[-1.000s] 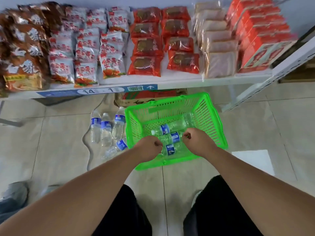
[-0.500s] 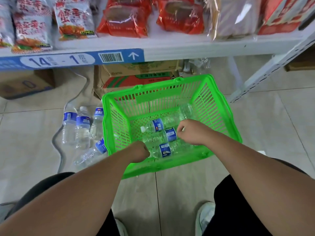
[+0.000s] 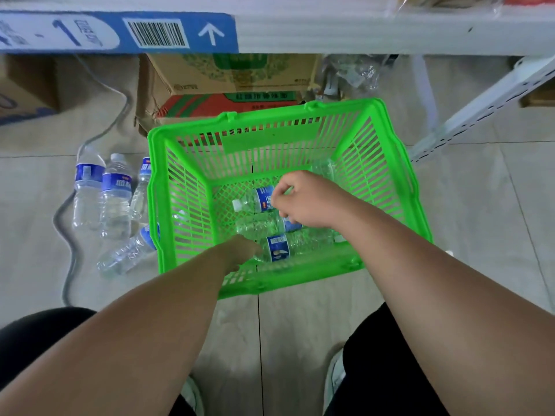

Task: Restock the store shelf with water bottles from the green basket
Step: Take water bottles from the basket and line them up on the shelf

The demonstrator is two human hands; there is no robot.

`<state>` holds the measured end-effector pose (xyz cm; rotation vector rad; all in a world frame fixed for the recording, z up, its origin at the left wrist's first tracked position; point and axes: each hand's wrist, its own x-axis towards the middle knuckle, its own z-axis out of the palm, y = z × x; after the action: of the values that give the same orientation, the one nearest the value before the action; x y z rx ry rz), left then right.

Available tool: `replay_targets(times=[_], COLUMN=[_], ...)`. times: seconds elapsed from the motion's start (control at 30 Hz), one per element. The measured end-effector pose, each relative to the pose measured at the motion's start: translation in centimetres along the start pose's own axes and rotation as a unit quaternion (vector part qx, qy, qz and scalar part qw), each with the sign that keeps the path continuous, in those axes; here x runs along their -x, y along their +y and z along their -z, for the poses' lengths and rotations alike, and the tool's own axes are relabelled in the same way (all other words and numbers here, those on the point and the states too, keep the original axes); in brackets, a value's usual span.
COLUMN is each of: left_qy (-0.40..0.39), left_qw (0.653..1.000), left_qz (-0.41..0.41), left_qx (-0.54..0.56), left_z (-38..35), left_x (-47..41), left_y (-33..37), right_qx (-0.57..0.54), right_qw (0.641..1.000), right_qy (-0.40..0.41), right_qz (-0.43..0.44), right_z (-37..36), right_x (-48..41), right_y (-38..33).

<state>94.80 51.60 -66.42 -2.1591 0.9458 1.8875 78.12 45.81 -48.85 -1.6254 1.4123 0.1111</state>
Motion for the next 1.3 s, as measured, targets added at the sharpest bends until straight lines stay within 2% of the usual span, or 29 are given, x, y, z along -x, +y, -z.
replay_targets(times=[0.13,0.2,0.37,0.57,0.73,0.8,0.93,1.03,1.17,1.3], left_qy=[0.012,-0.013,-0.036,0.016,0.082,0.105,0.163,0.199,0.192,0.171], left_qw=[0.999,0.998,0.994,0.989,0.958,0.95,0.93,0.926,0.934,0.927], left_qz=[0.035,0.039,-0.022,-0.14,-0.181,-0.188,-0.226,-0.249,-0.279,-0.33], left_qx=[0.035,0.048,0.1,-0.036,-0.205,-0.225,-0.239,-0.202,-0.112,0.058], left_z=[-0.5,-0.5,1.1,1.3,3.6,5.4,8.4,9.5,10.2,10.5], left_x=[-0.7,-0.6,1.4,6.3,8.9,10.3,13.7,16.0,17.4,17.4], left_y=[0.2,0.5,3.0,8.5,10.7,11.2,12.5,13.7,14.0,13.4], right_qx=[0.005,0.004,-0.019,-0.029,-0.033,-0.055,-0.022,-0.094,-0.146,-0.195], right_qw=[1.0,1.0,1.0,0.999,0.999,0.998,0.996,0.992,0.977,0.962], right_qy=[-0.021,-0.024,-0.003,0.019,-0.016,-0.036,-0.075,-0.011,0.063,0.115], right_qz=[-0.009,-0.014,-0.016,-0.016,-0.007,0.01,0.032,0.082,0.143,0.153], right_z=[0.2,0.8,1.4,2.0,1.4,1.6,1.4,0.7,0.7,0.8], right_x=[-0.3,-0.5,-1.2,-2.0,-2.5,-2.4,-1.9,-2.0,-2.3,-2.7], right_y=[0.7,1.3,1.5,1.6,1.5,1.6,1.7,1.5,1.1,0.9])
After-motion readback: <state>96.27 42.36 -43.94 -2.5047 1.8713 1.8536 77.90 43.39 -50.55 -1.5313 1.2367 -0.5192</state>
